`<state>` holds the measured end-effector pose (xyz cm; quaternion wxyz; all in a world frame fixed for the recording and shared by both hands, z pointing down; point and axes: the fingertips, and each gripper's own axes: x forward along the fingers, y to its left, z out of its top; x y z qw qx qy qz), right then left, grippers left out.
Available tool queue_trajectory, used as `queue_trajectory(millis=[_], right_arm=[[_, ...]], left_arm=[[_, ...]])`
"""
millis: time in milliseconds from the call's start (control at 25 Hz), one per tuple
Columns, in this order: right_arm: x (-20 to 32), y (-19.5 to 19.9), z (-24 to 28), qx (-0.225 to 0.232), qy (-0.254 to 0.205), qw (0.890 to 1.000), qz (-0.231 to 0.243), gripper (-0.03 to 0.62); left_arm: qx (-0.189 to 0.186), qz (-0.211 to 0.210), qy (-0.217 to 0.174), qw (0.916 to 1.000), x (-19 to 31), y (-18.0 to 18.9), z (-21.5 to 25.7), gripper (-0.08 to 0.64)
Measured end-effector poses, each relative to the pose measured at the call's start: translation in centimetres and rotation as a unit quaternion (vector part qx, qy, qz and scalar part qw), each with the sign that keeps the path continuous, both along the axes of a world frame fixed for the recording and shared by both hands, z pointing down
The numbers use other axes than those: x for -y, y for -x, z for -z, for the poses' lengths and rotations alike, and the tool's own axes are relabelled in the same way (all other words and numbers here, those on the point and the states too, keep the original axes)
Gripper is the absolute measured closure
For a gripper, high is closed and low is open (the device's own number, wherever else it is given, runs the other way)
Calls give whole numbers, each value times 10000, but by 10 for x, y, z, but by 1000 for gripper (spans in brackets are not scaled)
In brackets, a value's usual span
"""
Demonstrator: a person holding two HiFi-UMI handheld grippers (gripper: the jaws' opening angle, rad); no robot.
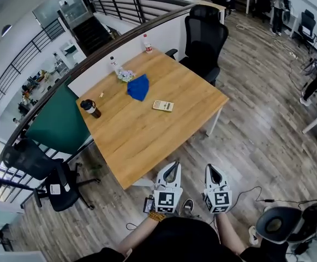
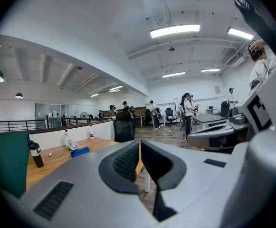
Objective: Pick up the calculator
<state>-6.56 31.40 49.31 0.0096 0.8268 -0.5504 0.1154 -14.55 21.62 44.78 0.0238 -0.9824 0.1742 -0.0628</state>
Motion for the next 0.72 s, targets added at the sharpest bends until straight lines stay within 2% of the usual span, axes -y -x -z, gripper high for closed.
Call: queue_trajectory(millis=[160, 400, 720], right_arm=[[5, -25, 0, -89, 15, 10000, -20, 586], [6, -66, 8, -175, 96, 9994, -298, 586], [15, -141, 26, -399, 319, 9965, -664, 586]], left_arm=[[-24, -130, 9, 9999, 3, -32, -3, 526], [-162, -425, 156, 9988, 9, -94, -10, 526], [-469, -950, 236, 9941, 19, -186, 11, 526]])
